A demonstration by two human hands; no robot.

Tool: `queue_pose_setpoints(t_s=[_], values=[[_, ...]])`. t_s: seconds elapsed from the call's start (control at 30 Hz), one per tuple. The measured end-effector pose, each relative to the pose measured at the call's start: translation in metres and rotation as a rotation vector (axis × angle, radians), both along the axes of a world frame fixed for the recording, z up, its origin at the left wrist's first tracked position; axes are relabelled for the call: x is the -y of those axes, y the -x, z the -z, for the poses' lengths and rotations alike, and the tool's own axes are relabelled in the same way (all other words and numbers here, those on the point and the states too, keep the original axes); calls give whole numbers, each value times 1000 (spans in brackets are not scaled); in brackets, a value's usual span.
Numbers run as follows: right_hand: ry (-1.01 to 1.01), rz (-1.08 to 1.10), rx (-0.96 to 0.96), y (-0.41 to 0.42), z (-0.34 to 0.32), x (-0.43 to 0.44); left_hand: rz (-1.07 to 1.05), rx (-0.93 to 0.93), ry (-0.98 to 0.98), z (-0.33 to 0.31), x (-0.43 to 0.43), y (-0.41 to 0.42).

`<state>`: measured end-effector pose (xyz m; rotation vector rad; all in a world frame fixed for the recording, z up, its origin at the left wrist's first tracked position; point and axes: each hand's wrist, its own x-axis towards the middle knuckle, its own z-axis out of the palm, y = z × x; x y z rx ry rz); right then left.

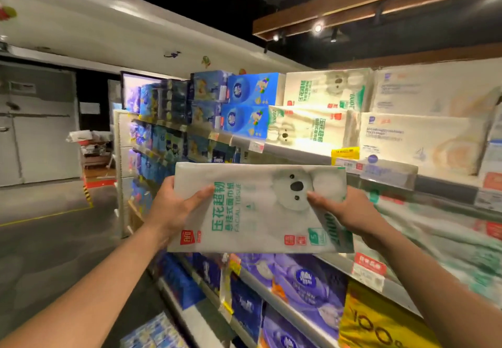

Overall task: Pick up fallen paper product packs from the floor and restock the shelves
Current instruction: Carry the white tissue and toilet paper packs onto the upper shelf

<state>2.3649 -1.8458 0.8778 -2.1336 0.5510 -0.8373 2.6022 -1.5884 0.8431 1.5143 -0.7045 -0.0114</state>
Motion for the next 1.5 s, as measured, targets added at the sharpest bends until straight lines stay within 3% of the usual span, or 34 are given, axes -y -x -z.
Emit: queue_pose_setpoints(t_s=[0.37, 0.8, 1.17, 1.37, 1.5], values=[[162, 184, 80, -111, -105, 92, 86, 205, 113, -113, 173, -189], [312, 418, 202, -166, -250, 219, 155, 289, 387, -248, 396, -270], [256, 573, 201, -213, -248, 308, 207, 449, 282, -259, 516, -308], [284, 668, 93, -220, -249, 322, -59, 648, 275, -254, 535, -315], [390, 802, 55, -220, -245, 318, -62, 726, 252, -250, 529, -317]])
